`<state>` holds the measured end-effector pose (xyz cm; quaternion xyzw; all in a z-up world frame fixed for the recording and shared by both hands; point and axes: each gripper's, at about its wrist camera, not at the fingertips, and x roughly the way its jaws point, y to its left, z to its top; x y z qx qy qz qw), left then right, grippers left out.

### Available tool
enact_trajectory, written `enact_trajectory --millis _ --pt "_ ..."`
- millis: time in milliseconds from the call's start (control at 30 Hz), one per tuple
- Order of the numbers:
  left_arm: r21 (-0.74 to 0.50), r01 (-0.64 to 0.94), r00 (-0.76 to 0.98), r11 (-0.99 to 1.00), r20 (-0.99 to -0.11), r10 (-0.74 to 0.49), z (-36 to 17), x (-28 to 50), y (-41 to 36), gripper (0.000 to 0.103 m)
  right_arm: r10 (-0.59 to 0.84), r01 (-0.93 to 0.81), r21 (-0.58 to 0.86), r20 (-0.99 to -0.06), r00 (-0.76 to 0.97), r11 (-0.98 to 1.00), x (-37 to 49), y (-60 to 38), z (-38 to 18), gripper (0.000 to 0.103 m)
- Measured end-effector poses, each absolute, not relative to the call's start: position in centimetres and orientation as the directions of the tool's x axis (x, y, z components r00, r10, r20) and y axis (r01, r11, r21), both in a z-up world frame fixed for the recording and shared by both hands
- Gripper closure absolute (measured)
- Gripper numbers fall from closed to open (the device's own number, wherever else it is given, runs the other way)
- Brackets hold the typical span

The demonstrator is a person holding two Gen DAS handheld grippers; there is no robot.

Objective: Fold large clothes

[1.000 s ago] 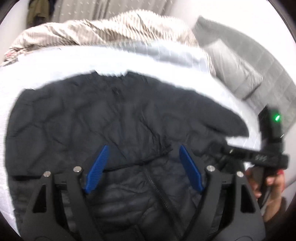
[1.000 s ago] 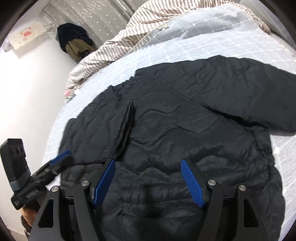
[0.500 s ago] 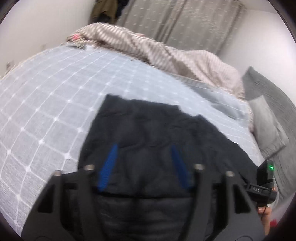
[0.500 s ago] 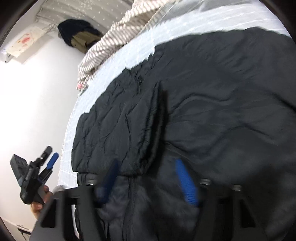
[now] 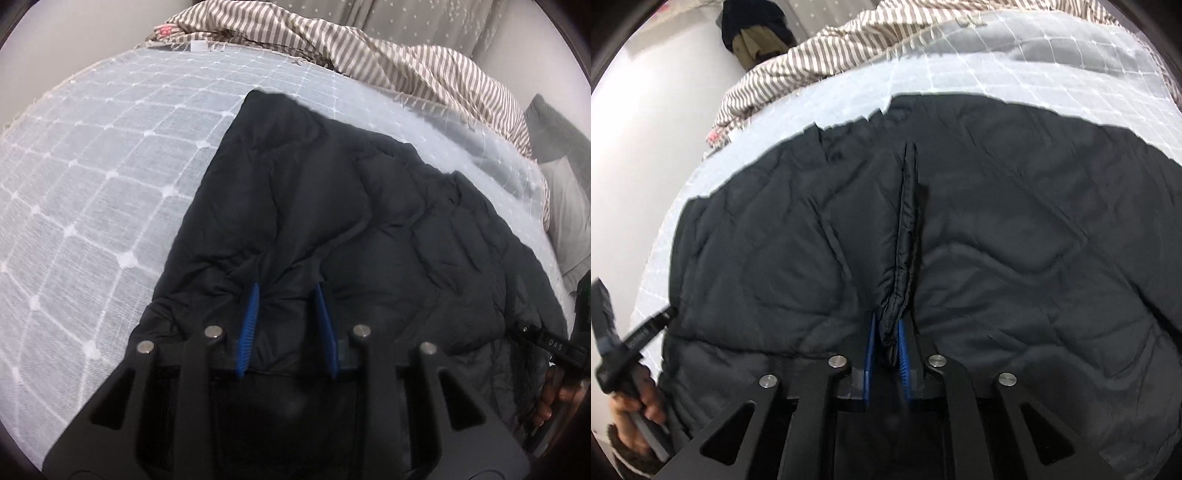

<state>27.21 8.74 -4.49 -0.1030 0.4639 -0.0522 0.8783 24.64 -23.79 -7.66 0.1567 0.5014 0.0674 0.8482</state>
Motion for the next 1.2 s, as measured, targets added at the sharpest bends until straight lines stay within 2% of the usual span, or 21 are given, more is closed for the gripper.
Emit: enact_trajectory --millis 33,67,100,133,167,200,233,300,367,567,800,1000,1200 --pt "-0.226 0.005 0.567 0.974 -0.801 -0.189 -3.8 27.0 8.5 0.066 0.271 0.053 0.338 -0.830 0.488 0.940 24.4 -24.2 -7.5 0.081" --pt "-0.229 0.015 0.577 0.973 -0.793 -0.195 -3.1 26.8 8.2 0.054 0.268 0.072 0.345 -0.830 0.489 0.936 24.1 -24.8 -7.1 0.076" --pt "-0.232 0.025 0.594 0.972 -0.779 -0.201 -2.3 26.5 8.0 0.037 0.267 0.090 0.354 -0.827 0.494 0.931 23.8 -25.5 -6.7 0.067" --pt "-0.230 0.032 0.608 0.973 -0.768 -0.202 -1.6 26.1 7.8 0.030 0.264 0.109 0.365 -0.821 0.506 0.925 23.2 -26.5 -6.1 0.052" --pt "-0.225 0.042 0.622 0.974 -0.757 -0.201 -0.9 25.7 7.5 0.022 0.249 0.129 0.363 -0.819 0.517 0.923 22.7 -27.4 -5.6 0.043" --pt "-0.219 0.054 0.632 0.974 -0.748 -0.203 -0.1 25.3 7.1 0.021 0.222 0.161 0.356 -0.816 0.534 0.921 22.1 -28.6 -5.1 0.032" --pt "-0.214 0.067 0.631 0.974 -0.748 -0.208 0.6 25.0 6.8 0.021 0.194 0.196 0.354 -0.809 0.555 0.915 21.3 -29.9 -4.5 0.028" --pt "-0.202 0.086 0.610 0.976 -0.764 -0.212 1.2 24.7 6.0 0.010 0.158 0.255 0.359 -0.803 0.575 0.898 20.0 -32.4 -3.8 0.026" --pt "-0.188 0.099 0.592 0.977 -0.778 -0.209 1.5 24.1 5.3 0.004 0.121 0.329 0.365 -0.808 0.577 0.871 18.7 -35.2 -3.4 0.026" --pt "-0.151 0.117 0.527 0.982 -0.828 -0.190 0.9 22.8 3.7 0.003 -0.042 0.536 0.337 -0.817 0.575 0.774 14.3 -42.8 -2.9 0.025" --pt "-0.162 0.105 0.527 0.981 -0.828 -0.193 -0.4 21.9 3.3 0.001 -0.262 0.738 0.224 -0.837 0.480 0.636 10.1 -49.5 -4.2 0.024" --pt "-0.192 0.095 0.554 0.977 -0.805 -0.212 -1.1 21.7 3.4 0.001 -0.263 0.815 0.268 -0.855 0.447 0.514 6.9 -54.3 -6.1 0.024" --pt "-0.240 0.095 0.575 0.966 -0.779 -0.250 -1.1 21.7 3.6 0.001 -0.211 0.820 0.373 -0.843 0.495 0.434 6.3 -56.5 -7.9 0.024"
